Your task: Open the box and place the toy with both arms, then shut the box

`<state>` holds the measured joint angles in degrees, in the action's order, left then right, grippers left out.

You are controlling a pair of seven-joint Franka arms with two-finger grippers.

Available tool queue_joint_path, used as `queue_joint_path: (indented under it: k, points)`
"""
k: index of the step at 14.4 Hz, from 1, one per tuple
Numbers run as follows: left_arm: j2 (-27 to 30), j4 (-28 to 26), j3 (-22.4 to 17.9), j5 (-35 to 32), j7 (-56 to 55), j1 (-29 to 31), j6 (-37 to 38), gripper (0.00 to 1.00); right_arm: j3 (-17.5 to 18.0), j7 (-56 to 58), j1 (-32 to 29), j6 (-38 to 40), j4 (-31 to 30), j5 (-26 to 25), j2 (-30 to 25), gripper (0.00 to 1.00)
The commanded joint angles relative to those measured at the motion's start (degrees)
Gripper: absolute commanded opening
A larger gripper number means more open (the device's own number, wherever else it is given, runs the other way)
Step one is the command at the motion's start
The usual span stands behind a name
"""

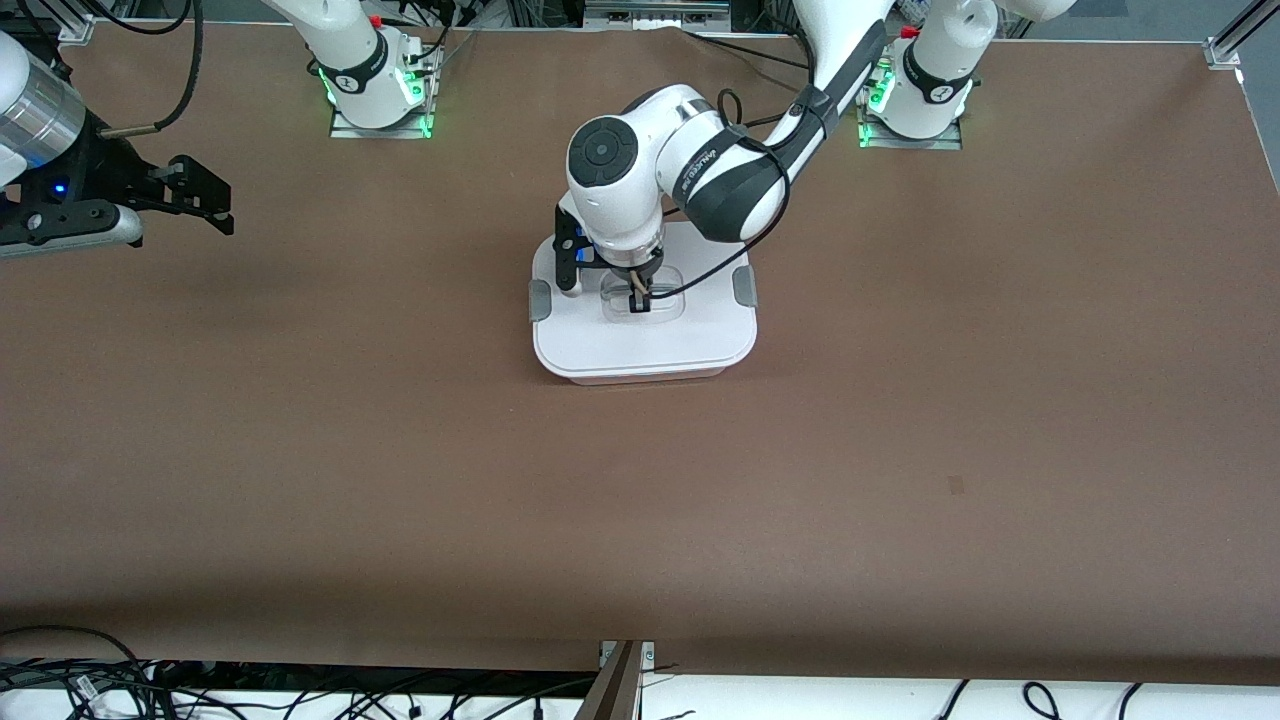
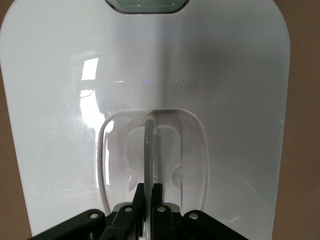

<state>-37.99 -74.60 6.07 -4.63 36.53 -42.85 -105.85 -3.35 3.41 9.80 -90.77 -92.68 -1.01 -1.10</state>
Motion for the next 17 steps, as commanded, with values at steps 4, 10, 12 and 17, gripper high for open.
queue_joint_path:
  k: [4, 10, 12, 17]
  points:
    - [-1.9, 2.4, -0.4, -0.8, -0.7, -0.8, -1.4, 0.53, 0.3, 0.0, -0.6, -0.3, 0.4, 0.0, 0.1, 1.00]
    - [3.2, 3.4, -0.4, 3.1, -0.8, 4.1, 2.2, 1.00, 0.3, 0.0, -0.6, -0.4, 0.3, 0.0, 0.1, 1.00]
    - [4.6, 3.4, -0.5, 6.3, -2.2, 10.6, 5.4, 1.00, 0.3, 0.0, -0.6, -0.5, 0.3, 0.0, 0.1, 1.00]
    - [4.7, 5.9, -0.5, 7.2, -2.3, 27.6, 8.0, 1.00, 0.3, 0.0, -0.6, -0.5, 0.3, 0.0, 0.1, 1.00]
